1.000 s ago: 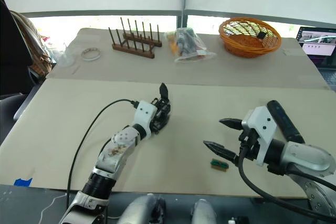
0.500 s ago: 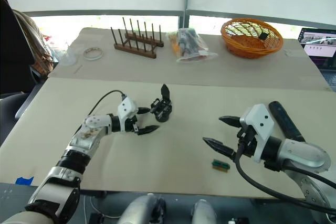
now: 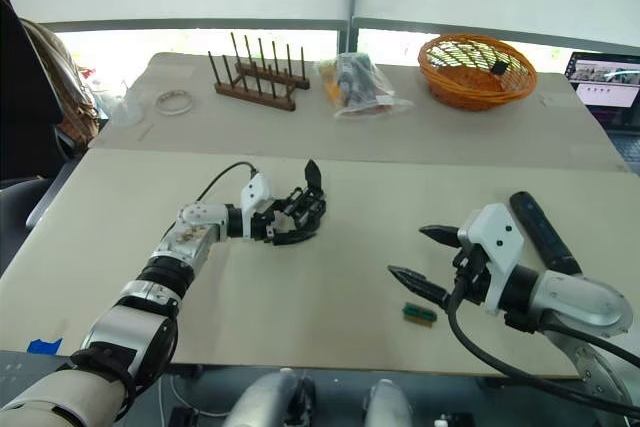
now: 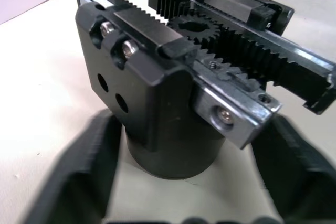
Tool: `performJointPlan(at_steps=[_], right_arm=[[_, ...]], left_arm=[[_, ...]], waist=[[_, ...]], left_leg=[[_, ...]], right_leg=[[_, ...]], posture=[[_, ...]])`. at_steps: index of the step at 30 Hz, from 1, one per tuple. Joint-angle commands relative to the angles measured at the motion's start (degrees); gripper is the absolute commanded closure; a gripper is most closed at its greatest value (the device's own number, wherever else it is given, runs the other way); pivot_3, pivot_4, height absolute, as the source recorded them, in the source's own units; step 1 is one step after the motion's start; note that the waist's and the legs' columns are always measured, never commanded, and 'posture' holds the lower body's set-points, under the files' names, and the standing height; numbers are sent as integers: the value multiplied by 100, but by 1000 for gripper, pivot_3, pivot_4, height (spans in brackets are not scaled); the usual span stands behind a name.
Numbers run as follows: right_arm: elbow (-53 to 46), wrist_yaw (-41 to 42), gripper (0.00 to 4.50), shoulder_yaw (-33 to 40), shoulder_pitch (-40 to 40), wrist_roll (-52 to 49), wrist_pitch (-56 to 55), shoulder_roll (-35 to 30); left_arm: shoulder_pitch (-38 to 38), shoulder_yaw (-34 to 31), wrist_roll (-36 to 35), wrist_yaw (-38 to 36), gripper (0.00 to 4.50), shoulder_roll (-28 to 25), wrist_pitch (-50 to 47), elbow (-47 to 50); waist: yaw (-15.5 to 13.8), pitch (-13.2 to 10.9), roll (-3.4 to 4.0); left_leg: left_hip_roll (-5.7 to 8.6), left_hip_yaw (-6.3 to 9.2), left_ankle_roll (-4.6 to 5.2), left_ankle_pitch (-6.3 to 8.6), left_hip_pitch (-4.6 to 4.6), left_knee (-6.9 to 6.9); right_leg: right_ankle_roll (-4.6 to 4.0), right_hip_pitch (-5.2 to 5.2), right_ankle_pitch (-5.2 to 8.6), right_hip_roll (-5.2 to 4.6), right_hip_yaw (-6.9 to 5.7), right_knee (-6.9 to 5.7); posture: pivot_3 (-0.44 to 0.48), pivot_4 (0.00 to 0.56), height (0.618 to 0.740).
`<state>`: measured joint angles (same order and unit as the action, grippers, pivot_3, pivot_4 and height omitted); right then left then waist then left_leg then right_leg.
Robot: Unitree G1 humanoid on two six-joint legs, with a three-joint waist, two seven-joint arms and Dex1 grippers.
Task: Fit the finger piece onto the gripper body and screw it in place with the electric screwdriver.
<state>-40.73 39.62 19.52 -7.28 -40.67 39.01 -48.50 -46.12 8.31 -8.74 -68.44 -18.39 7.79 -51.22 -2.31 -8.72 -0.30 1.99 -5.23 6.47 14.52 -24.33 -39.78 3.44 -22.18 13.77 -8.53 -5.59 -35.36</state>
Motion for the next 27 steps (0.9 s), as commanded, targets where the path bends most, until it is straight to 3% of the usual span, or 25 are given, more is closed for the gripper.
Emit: performJointPlan(at_steps=[1,3,6,9,13,18,23,24,27], right_arm=[[-205,-42,0,236,-52,-52,-71,35],[-229,-58,0,274,-99,-70,-65,36],[-282,-115,0,390,-230,-122,-40,81],[-377,-173,0,491,-457,-153,-32,173],[-501,-234,0,518,-676,-162,-40,259],[-355,-205,0,469,-626,-84,-84,215],[-231,-238,0,437,-495,-15,-109,222],[-212,-245,0,401,-475,70,-164,226],[-110,-295,0,343,-374,279,-260,253]], left_arm=[[115,-98,-47,-98,2202,-34,68,440],[334,-72,-45,153,2199,17,-334,996],[817,45,218,1101,2199,193,-1073,2278],[1175,-48,262,2254,2199,605,-2239,3738],[1352,29,485,3437,2199,1150,-3565,4921],[1656,476,736,4171,2199,1711,-3871,5143],[1943,625,911,4332,2199,1631,-3376,4660],[2008,646,877,4256,1159,1588,-3327,4603],[2156,684,783,3996,28,1378,-3213,4592]], waist=[[3,0,0],[7,0,0],[-25,0,0],[-54,0,-1],[-75,-1,-1],[-47,0,0],[-28,0,0],[-27,0,0],[-19,1,1]], left_leg=[[0,0,0,0,-1,0],[0,0,2,1,-1,0],[1,6,3,2,-3,-2],[1,11,4,3,-5,-7],[4,18,10,2,-21,-15],[3,15,11,1,-16,-11],[1,13,11,1,-16,-11],[-1,14,11,1,-10,-11],[-2,12,10,1,-4,-10]], right_leg=[[0,-1,0,0,0,0],[0,-1,0,-1,3,0],[0,2,0,-4,3,1],[2,7,-1,-7,9,2],[3,0,-1,-5,16,2],[4,-2,-1,0,16,-3],[3,-4,0,2,15,-4],[2,0,0,2,16,-5],[2,2,0,1,21,-6]], posture=[[0,150,740],[0,150,740],[0,150,740],[0,150,740],[0,150,740],[0,150,740],[0,150,740],[0,150,740],[0,150,740]])
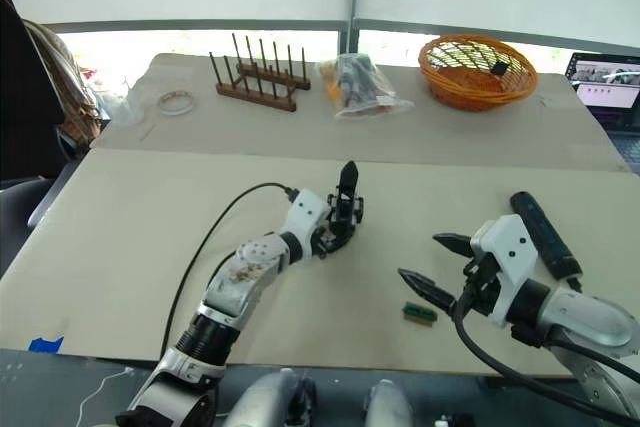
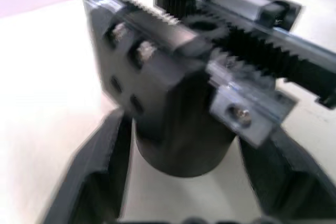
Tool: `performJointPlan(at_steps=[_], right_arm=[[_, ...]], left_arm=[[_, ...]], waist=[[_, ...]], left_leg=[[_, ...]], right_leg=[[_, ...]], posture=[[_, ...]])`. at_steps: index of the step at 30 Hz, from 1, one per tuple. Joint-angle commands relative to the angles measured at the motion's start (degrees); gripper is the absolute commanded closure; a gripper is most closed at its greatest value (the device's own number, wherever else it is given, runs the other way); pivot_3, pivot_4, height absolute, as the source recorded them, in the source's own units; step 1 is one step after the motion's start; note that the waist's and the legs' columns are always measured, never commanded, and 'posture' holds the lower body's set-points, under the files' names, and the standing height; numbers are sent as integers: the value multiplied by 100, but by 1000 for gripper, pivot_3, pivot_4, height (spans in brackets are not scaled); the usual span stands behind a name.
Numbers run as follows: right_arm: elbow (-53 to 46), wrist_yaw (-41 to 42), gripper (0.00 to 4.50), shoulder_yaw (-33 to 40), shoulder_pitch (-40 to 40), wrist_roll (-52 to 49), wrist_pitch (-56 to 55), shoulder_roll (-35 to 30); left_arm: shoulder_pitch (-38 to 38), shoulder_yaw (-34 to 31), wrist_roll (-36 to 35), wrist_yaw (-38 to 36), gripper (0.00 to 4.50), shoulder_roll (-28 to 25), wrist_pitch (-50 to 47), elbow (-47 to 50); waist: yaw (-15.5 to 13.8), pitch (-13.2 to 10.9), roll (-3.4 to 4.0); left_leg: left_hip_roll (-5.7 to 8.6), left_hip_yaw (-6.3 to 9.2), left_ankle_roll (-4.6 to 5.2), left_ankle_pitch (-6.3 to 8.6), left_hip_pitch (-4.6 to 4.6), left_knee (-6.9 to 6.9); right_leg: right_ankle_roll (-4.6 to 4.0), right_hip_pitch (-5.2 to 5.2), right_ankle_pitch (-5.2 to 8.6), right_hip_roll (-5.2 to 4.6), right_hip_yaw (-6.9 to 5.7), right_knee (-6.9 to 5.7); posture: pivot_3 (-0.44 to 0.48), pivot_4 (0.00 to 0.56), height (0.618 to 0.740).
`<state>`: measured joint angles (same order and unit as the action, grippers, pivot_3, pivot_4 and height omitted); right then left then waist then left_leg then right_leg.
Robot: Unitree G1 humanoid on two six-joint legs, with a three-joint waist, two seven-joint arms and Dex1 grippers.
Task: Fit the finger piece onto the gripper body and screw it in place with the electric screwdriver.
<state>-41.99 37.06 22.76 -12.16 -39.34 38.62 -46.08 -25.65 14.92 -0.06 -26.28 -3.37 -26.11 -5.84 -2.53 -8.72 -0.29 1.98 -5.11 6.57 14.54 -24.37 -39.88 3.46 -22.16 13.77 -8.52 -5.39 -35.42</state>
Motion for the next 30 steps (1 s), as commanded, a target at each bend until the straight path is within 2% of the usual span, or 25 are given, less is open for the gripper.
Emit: performJointPlan(at_steps=[1,5,9,11,14,17,24,27,29,30], right_arm=[[42,-33,0,32,146,153,-221,16],[73,32,0,86,173,155,-219,24],[86,53,0,32,189,240,-255,62],[50,14,0,-11,240,256,-241,88],[-49,-46,0,16,244,221,-194,125],[-127,-53,0,96,110,238,-200,162],[-260,-147,0,188,-88,222,-190,234],[-283,-183,0,185,-107,222,-182,248],[-309,-210,0,215,-127,204,-166,261],[-324,-214,0,247,-154,188,-159,264]], left_arm=[[109,-18,-185,-418,28,-248,241,86],[-233,-183,-525,-1555,28,-927,759,-402],[-757,-359,-1033,-3092,28,-1249,2185,-1552],[-1046,-313,-839,-3359,28,-1309,2939,-2358],[-1478,-246,-717,-3764,28,-1258,3448,-3236],[-1926,-292,-510,-3559,28,-1061,3947,-3998],[-2440,-323,-440,-3880,28,-657,4343,-4781],[-2494,-340,-401,-3938,823,-580,4494,-4950],[-2481,-340,-374,-3929,1727,-551,4493,-4988],[-2440,-344,-386,-3959,1796,-531,4472,-4954]], waist=[[0,1,1],[-1,1,2],[-6,3,5],[-22,3,5],[-27,2,4],[-36,1,2],[2,1,1],[13,1,1],[6,1,1],[1,1,1]], left_leg=[[0,0,0,0,0,0],[0,1,-1,1,6,1],[0,0,-3,0,9,1],[3,3,-3,0,10,1],[10,2,-2,-1,9,0],[11,-1,-2,-1,4,1],[9,-7,1,-1,-3,-2],[8,-6,1,-1,-3,-1],[8,-6,3,-1,-3,-1],[8,-5,3,-1,-3,-2]], right_leg=[[0,-1,0,0,1,0],[-1,-4,0,-1,0,0],[-3,-11,2,0,-5,1],[-3,-12,2,-1,-10,11],[-2,-8,1,-2,-12,20],[-2,1,1,-1,-13,14],[-1,1,0,-1,-12,4],[-1,-2,0,0,-12,-2],[-1,-2,0,-1,-11,-2],[-1,-1,0,-1,-12,-2]], posture=[[0,150,740],[0,150,740],[0,150,740],[0,150,740],[0,150,740],[0,150,740],[0,150,740],[0,150,740],[0,150,740],[0,150,740]])
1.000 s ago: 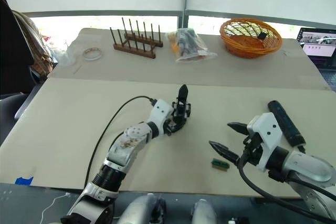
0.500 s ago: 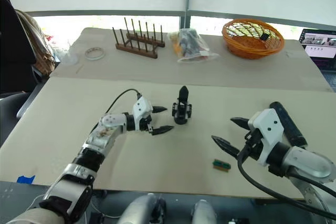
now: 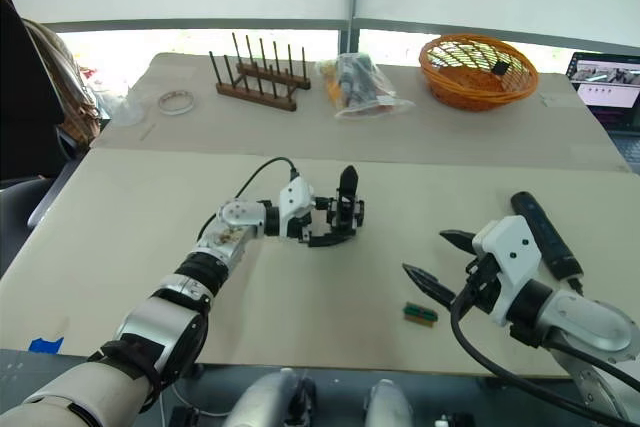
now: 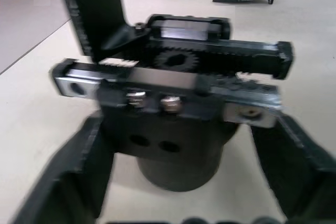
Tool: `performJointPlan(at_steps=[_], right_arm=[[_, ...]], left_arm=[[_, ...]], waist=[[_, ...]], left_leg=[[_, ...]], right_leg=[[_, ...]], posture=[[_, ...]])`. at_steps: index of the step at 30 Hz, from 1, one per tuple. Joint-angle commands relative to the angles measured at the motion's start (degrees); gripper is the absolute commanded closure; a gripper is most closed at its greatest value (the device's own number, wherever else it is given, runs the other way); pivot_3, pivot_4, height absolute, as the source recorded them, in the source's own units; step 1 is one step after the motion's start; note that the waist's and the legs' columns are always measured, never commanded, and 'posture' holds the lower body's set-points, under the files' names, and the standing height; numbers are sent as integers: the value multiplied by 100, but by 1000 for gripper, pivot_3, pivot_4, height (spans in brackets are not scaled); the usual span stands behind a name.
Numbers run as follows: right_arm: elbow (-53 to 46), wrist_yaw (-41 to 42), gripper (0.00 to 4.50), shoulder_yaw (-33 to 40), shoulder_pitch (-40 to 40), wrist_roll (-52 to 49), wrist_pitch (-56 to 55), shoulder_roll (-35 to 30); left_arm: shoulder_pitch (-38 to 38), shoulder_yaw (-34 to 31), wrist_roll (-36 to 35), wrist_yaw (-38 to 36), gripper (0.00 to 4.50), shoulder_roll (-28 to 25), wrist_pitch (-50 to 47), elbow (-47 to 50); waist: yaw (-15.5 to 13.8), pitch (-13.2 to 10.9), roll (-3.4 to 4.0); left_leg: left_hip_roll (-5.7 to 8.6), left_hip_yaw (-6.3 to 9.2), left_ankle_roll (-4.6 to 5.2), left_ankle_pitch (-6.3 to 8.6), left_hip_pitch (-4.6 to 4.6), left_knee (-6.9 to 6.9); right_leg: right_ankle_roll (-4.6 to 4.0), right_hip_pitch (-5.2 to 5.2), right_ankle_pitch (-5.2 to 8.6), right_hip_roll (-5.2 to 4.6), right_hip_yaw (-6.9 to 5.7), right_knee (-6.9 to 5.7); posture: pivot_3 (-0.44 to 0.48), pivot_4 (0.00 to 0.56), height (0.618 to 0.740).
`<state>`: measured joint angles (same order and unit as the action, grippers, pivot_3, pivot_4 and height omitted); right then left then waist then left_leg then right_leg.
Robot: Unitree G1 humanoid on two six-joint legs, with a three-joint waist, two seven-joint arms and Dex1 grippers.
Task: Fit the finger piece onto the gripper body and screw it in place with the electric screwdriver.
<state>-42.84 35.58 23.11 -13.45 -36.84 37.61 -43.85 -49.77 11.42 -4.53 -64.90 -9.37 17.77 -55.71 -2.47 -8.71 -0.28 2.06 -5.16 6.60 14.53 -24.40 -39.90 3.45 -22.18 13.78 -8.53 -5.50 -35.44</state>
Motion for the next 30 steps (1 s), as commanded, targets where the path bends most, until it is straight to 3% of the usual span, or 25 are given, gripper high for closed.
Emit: performJointPlan(at_steps=[1,9,12,21,27,30], right_arm=[[-241,-53,0,247,-75,-60,-73,44],[-289,119,0,876,-439,-283,-56,16],[-264,238,0,1140,-743,-167,-81,-7],[-316,339,0,1437,-1053,-244,-112,46],[-327,375,0,1455,-1110,-270,-109,33],[-317,413,0,1438,-1117,-262,-115,-2]], left_arm=[[38,19,50,-134,1789,108,76,94],[442,408,7,170,1789,1042,-563,1532],[374,669,434,626,1789,1269,-679,1413],[374,790,828,1295,1789,1417,-779,1023],[733,830,762,1261,1789,1309,-1100,1412],[875,827,702,1185,363,1202,-1265,1693]], waist=[[-10,0,0],[-133,0,0],[-119,0,0],[-46,2,4],[-32,3,5],[-20,5,8]], left_leg=[[0,0,1,0,0,0],[4,4,13,7,-12,-12],[4,6,25,14,-35,-36],[-3,4,36,21,-28,-38],[-3,4,42,26,-24,-40],[-4,4,41,26,-23,-38]], right_leg=[[0,0,0,0,0,1],[2,0,-1,-9,0,4],[14,-7,-8,-7,1,10],[15,-5,-8,-7,10,9],[18,-5,-11,-9,11,20],[18,-5,-11,-9,11,20]], posture=[[0,150,740],[0,150,740],[0,150,740],[0,150,740],[0,150,740],[0,150,740]])
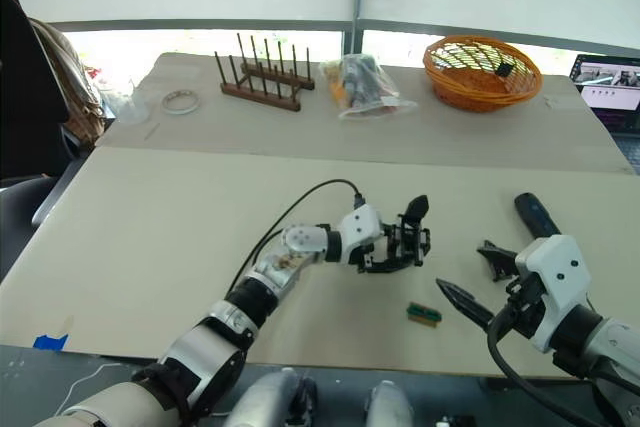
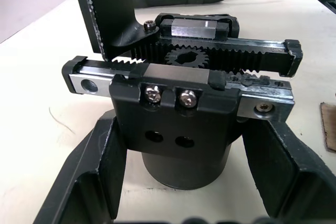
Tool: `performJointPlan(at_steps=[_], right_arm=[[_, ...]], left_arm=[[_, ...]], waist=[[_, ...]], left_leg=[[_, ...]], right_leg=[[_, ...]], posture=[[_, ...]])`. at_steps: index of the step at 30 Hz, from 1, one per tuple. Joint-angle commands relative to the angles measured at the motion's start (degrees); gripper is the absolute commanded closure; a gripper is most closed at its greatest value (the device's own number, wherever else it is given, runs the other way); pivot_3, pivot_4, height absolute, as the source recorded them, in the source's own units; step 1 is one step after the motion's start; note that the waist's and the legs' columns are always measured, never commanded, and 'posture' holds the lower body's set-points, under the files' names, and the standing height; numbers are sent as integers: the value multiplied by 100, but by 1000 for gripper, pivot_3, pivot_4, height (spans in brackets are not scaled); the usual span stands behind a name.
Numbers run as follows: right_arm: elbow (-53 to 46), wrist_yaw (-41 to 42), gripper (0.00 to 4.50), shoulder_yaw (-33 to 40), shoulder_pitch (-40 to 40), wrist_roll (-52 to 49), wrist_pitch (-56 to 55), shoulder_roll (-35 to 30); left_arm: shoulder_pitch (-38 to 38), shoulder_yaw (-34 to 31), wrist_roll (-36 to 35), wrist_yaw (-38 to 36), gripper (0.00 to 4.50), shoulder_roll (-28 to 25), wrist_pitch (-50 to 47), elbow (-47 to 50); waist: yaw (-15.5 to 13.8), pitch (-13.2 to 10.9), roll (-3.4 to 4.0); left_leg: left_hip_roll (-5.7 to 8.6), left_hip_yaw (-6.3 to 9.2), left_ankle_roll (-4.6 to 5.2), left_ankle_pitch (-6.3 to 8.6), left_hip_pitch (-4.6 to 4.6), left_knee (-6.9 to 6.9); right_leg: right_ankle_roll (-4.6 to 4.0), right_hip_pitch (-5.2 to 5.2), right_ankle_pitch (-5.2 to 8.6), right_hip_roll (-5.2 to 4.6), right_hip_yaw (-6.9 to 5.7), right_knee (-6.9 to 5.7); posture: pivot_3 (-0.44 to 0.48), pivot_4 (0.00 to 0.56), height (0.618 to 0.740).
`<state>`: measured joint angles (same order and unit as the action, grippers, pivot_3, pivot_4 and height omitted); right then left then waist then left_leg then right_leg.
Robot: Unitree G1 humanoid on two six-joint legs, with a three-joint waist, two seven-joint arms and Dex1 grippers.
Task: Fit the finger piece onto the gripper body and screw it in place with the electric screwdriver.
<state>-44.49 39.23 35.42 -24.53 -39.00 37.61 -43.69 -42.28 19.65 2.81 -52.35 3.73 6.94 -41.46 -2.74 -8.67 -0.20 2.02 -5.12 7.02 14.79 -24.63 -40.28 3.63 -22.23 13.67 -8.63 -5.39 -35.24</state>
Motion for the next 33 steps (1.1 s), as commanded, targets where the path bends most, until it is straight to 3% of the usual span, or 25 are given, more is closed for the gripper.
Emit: performJointPlan(at_steps=[1,7,12,16,19,25,30,33], right_arm=[[-149,62,0,208,5,-49,-101,-46],[82,-2,0,581,143,-272,543,-504],[1114,274,0,922,927,-923,2013,-1928],[2805,250,0,-424,2394,-771,2759,-3088],[3885,537,0,-2026,3874,-407,3006,-3338],[6132,1137,0,-4517,6258,1099,2990,-2706],[7158,2009,0,-5555,6981,1893,2743,-2369],[7585,2299,0,-5748,7298,2135,2746,-2085]], left_arm=[[154,-20,-78,-128,36,-177,-263,388],[407,-128,-537,-1137,36,-1133,-1055,1476],[641,-363,-1305,-2417,36,-2527,-1844,2952],[577,-629,-2136,-3132,36,-3379,-2696,4100],[355,-824,-2626,-3103,36,-3594,-3279,4710],[13,-1207,-3435,-2819,36,-3685,-4084,5422],[24,-1321,-3740,-2657,36,-3864,-4308,5797],[26,-1332,-3762,-2505,36,-3883,-4310,5848]], waist=[[13,0,1],[36,3,5],[79,3,12],[98,2,18],[122,0,21],[231,0,21],[254,-5,35],[255,-5,35]], left_leg=[[1,-1,0,0,-1,0],[0,-3,-3,-1,-1,0],[-4,-2,-9,-4,2,2],[0,8,-11,-4,13,4],[6,11,-12,-4,21,8],[13,6,-14,-10,-3,13],[7,0,-26,-19,-4,26],[7,-1,-27,-20,-3,23]], right_leg=[[0,1,0,0,2,-2],[0,-1,0,1,3,-7],[-2,-4,0,3,3,-4],[-5,-3,1,-7,-5,14],[-5,0,2,-12,-2,23],[-3,5,2,-3,8,18],[3,1,6,14,5,15],[5,5,7,16,5,14]], posture=[[0,150,740],[0,150,740],[0,150,740],[0,150,740],[0,150,740],[0,150,740],[0,150,740],[0,150,740]])
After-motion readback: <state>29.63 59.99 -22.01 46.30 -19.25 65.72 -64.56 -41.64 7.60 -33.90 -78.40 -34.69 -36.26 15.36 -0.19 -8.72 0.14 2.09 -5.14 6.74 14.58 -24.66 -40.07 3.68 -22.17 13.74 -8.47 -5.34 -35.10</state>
